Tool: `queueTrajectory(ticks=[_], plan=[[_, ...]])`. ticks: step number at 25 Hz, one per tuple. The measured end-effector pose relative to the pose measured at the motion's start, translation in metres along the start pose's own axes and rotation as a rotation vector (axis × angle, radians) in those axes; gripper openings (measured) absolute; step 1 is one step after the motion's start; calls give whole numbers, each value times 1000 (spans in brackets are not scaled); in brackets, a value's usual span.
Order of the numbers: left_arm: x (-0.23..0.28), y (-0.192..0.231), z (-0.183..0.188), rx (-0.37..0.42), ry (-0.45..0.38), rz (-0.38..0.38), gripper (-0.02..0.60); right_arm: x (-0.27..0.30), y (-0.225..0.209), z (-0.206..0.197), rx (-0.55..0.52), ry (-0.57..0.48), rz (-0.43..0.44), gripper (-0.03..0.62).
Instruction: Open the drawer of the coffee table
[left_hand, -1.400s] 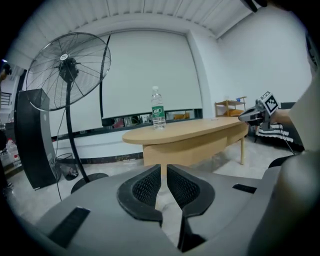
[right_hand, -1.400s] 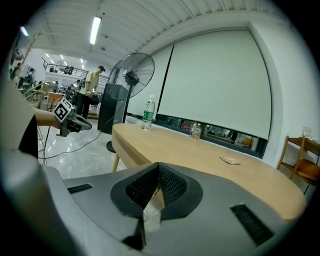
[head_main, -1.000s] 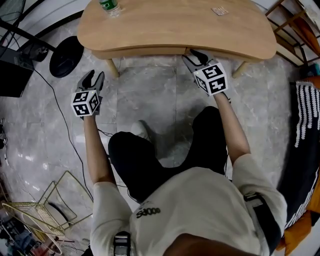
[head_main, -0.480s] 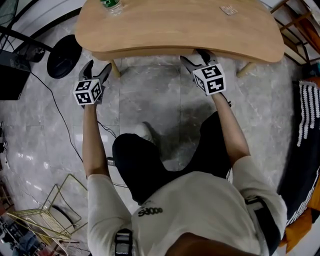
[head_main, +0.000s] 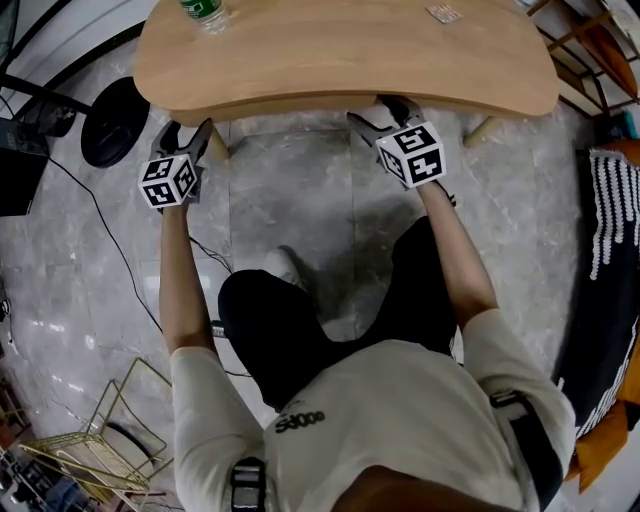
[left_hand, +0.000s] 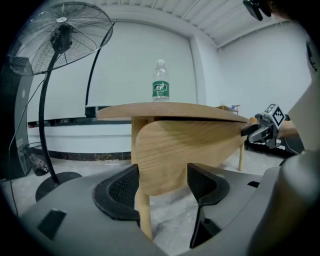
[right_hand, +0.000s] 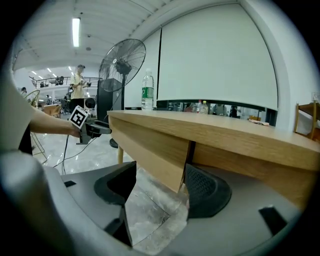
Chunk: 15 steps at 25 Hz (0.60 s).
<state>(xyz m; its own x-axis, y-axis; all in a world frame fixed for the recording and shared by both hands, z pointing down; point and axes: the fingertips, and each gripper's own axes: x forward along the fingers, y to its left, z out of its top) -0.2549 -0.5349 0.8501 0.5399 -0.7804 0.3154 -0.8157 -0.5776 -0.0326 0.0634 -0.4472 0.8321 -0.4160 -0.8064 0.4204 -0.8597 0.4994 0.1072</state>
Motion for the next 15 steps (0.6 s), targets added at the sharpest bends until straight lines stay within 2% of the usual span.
queueTrajectory(ticks=[3,7,15], plan=[[0,-2,1,-37,6,11,314,-1,-1,0,18,4,13,267],[-3,-2,-1,-55,12,24,314,-4,3,1,52,2,7,267],[-15,-7,-4,-74,16,34,314,-14,13,-3,54,18,25,267]])
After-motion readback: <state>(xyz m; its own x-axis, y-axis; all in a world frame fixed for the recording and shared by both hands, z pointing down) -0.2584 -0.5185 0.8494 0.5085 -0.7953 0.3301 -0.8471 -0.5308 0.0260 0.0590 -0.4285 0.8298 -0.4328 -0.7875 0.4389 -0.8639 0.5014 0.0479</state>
